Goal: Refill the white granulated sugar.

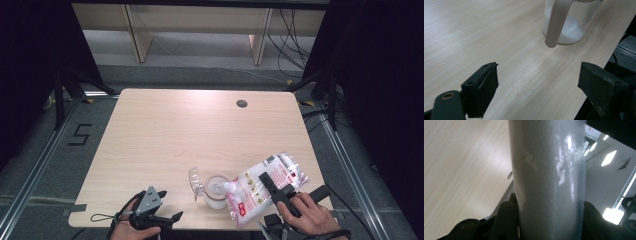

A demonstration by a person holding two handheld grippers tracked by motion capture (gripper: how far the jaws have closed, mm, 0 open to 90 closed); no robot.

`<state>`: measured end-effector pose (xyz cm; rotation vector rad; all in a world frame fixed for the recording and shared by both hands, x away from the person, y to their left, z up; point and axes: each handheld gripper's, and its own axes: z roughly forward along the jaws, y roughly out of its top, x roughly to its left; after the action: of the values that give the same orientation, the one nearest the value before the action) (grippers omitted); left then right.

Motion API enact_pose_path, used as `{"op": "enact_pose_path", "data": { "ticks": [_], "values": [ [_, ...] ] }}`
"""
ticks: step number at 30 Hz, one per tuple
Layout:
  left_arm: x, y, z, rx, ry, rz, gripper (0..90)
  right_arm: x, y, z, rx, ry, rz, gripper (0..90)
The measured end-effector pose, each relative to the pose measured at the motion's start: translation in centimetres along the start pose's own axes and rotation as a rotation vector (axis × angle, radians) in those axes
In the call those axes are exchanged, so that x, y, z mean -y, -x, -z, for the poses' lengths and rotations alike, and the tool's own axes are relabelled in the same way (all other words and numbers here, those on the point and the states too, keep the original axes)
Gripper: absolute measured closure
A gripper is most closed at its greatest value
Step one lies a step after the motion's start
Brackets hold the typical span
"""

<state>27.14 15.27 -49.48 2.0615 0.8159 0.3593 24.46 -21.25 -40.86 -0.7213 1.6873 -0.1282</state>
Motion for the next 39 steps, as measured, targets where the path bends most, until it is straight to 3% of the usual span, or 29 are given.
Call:
{"op": "enact_pose_path", "data": {
  "ticks": [18,20,21,28,29,30,32,33,34,39],
  "values": [
    [0.00,0.01,0.00,-0.001,0.000,-0.001,15.8,0.08,0.05,0.02,-0.001,0.000,0.000,68.4],
    [0.01,0.21,-0.12,0.008,0.021,0.023,15.8,0.09,0.04,0.02,0.001,0.001,0.000,68.4],
    [0.00,0.02,-0.01,0.001,0.000,0.000,15.8,0.10,0.02,0.02,0.001,0.001,0.000,68.5],
    [-0.03,0.01,0.06,-0.002,-0.008,-0.002,15.8,0.08,0.03,0.04,-0.001,0.001,0.002,68.7],
    [-0.01,0.20,-0.06,0.007,0.013,0.021,15.8,0.10,0.06,0.04,0.000,0.002,0.003,68.8],
    [0.00,0.00,0.01,-0.001,-0.003,-0.003,15.8,0.10,0.04,0.05,0.000,0.001,0.001,68.8],
    [0.01,0.05,-0.03,0.002,0.004,0.004,15.9,0.01,-0.20,0.15,-0.004,-0.011,-0.046,69.0],
    [0.01,0.23,-0.12,0.009,0.022,0.025,15.8,0.03,-0.20,0.15,-0.005,-0.010,-0.046,69.0],
    [0.00,-0.01,0.01,0.000,-0.001,-0.002,15.8,0.16,0.04,0.07,-0.001,0.002,-0.002,69.1],
    [0.01,0.01,-0.01,0.000,0.000,-0.001,15.8,0.14,0.02,0.08,-0.004,0.003,-0.003,69.8]
  ]
}}
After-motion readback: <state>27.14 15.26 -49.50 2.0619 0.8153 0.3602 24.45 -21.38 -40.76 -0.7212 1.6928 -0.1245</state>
